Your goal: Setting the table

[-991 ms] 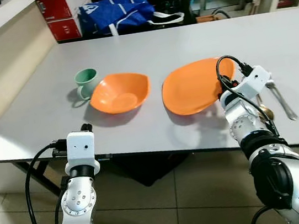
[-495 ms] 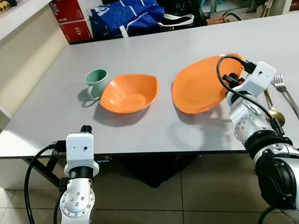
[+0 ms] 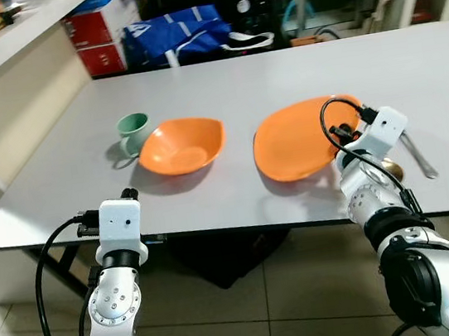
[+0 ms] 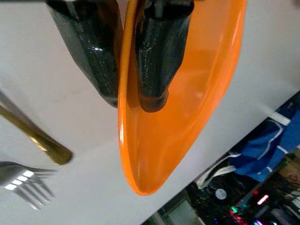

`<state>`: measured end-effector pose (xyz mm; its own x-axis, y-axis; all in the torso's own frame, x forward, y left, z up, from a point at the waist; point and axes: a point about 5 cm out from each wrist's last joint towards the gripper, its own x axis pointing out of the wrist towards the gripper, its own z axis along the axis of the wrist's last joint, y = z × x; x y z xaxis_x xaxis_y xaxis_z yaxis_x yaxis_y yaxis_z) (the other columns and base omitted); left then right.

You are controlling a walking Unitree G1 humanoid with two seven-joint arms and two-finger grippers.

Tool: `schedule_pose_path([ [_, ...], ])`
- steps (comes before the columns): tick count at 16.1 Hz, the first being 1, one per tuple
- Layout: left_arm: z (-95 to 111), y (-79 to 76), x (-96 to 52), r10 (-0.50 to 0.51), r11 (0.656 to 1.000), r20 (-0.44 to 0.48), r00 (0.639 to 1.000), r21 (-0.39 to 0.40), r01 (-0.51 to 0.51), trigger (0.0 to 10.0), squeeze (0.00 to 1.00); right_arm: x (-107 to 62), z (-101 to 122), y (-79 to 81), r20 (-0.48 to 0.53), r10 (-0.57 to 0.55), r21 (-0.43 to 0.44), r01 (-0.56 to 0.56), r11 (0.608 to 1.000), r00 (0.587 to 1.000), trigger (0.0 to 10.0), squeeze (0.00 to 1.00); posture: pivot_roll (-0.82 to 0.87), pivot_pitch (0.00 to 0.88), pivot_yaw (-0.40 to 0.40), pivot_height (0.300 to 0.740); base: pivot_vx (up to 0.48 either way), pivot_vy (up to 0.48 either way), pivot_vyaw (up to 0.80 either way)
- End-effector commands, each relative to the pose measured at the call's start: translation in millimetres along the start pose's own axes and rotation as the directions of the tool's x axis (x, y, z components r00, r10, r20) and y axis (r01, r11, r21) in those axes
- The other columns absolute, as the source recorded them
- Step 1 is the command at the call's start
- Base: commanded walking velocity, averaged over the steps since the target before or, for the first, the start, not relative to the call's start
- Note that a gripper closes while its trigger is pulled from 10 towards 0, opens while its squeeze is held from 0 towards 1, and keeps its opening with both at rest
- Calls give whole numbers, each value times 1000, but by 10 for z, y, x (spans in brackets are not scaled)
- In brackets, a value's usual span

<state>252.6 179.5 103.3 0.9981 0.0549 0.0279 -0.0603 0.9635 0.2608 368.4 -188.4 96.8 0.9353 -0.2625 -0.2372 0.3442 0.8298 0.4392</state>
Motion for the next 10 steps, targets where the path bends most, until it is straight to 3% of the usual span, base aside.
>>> schedule_pose_path([
  [1, 57, 64, 21, 12, 1000, 15, 1000, 7, -12, 10000, 0, -155, -504, -319, -221, -138, -131, 111, 985, 965, 10000, 0, -79, 0, 99, 740, 0, 0, 0],
  [2, 58, 73, 19, 13, 1000, 15, 1000, 9, -13, 10000, 0, -170, -539, -333, -235, -144, -140, 113, 984, 961, 10000, 224, -79, 0, 99, 740, 0, 0, 0],
  [3, 61, 80, 21, 13, 1000, 15, 1000, 11, -14, 10000, 0, -183, -573, -331, -251, -143, -145, 109, 983, 957, 10000, 533, -79, 0, 99, 740, 0, 0, 0],
  [4, 64, 84, 23, 14, 1000, 16, 1000, 12, -14, 10000, 0, -188, -590, -323, -263, -135, -143, 100, 985, 955, 10000, 651, -79, 0, 99, 740, 0, 0, 0],
  [5, 66, 87, 26, 14, 1000, 17, 1000, 12, -14, 10000, 0, -194, -605, -309, -268, -129, -147, 91, 985, 955, 10000, 875, -74, 0, 99, 740, 0, 0, 0],
  [6, 69, 86, 29, 14, 1000, 17, 1000, 11, -14, 10000, 0, -198, -623, -283, -279, -114, -146, 75, 986, 953, 10000, 1000, -74, 0, 99, 740, 0, 0, 0],
  [10, 77, 78, 34, 13, 1000, 18, 1000, 8, -13, 10000, 0, -202, -642, -235, -293, -78, -143, 37, 989, 953, 10000, 1000, -78, 0, 95, 740, 0, 0, 0],
])
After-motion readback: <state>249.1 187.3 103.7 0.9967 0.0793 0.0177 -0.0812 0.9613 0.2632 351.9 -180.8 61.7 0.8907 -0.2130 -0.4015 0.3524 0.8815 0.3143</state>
